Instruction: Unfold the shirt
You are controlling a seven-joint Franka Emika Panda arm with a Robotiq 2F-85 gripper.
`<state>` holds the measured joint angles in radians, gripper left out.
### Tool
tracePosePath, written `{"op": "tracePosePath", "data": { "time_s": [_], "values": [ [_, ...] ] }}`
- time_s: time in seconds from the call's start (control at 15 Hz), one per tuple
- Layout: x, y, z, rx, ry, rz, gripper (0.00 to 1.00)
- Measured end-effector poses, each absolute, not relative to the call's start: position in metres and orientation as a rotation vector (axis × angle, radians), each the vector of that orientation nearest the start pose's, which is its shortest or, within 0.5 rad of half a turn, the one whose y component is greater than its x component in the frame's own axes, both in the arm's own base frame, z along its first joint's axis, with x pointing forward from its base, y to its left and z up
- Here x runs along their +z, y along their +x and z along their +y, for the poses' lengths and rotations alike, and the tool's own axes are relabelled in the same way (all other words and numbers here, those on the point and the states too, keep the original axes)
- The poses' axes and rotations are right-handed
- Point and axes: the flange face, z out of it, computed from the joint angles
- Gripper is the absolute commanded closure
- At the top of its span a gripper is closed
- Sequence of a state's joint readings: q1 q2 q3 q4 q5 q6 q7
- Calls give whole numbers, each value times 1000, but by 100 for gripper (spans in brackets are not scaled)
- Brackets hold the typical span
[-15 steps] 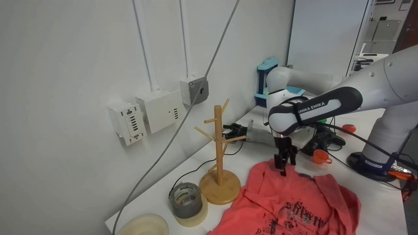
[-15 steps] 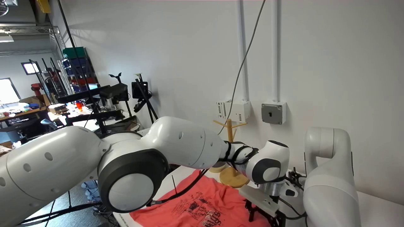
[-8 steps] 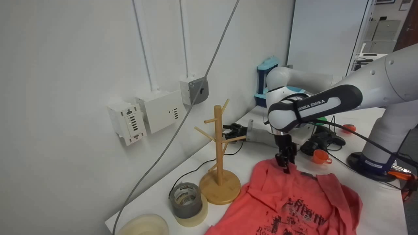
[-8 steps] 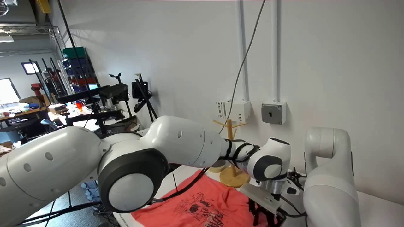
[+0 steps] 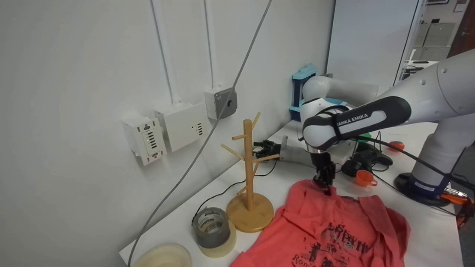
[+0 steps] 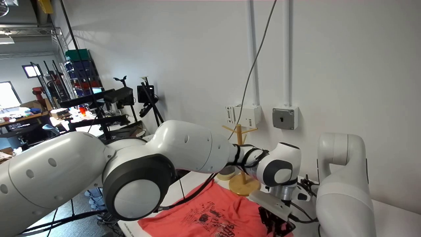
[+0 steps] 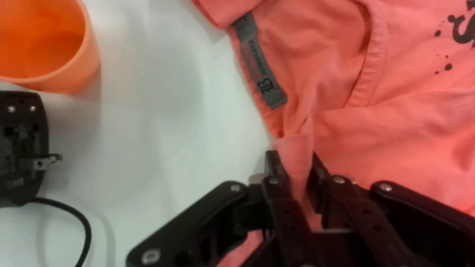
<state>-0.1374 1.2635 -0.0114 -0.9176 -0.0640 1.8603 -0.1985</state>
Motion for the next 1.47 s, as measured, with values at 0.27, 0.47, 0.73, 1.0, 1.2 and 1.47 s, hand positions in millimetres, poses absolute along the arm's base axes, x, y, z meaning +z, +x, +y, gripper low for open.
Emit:
{"op": "tracePosePath", "data": {
  "time_s": [0.27, 0.47, 0.73, 1.0, 1.2, 1.47],
  "values": [
    [67, 729, -115, 539, -3154, -164, 16],
    [68, 729, -115, 553, -3182, -190, 12],
    [68, 729, -113, 562, -3201, -213, 46],
    [68, 730, -113, 563, -3205, -218, 78],
    [71, 731, -112, 558, -3211, -225, 46],
    [73, 732, -112, 560, -3229, -239, 84]
  ]
}}
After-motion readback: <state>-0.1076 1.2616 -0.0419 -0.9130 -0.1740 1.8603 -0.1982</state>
